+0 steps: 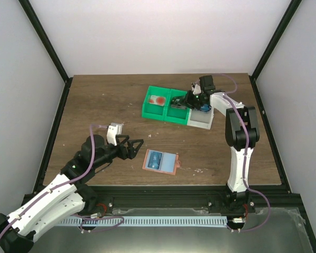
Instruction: Take the credit cards out of the card holder
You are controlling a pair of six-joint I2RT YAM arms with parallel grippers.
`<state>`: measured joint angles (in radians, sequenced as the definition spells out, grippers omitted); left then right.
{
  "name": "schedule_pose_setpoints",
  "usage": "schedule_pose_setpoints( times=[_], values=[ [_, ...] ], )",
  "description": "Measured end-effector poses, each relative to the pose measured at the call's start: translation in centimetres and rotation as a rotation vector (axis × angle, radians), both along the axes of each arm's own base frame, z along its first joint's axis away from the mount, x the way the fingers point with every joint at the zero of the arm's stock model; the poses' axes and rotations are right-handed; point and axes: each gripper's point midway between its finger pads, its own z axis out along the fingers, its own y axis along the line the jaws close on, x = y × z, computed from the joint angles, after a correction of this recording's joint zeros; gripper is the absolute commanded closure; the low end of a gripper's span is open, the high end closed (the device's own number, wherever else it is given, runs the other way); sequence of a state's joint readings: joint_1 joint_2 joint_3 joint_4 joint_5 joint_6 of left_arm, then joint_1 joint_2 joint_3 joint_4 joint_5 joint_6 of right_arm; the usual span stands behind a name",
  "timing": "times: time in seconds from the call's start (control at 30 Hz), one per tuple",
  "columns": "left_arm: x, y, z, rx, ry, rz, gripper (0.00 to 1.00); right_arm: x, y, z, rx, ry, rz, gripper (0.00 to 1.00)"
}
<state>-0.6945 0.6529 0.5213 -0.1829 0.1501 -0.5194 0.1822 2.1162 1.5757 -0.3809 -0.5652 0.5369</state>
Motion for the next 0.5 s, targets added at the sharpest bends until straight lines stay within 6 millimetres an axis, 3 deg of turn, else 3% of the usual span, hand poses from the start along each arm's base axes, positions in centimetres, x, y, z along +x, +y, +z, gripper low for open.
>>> schedule_pose_setpoints(
  times=[0.5],
  values=[
    [-0.06, 0.21, 0.18, -0.002, -0.006, 0.007, 0.00, 0.70, -0.37, 0.76, -0.017, -0.012, -0.024, 0.76]
  ],
)
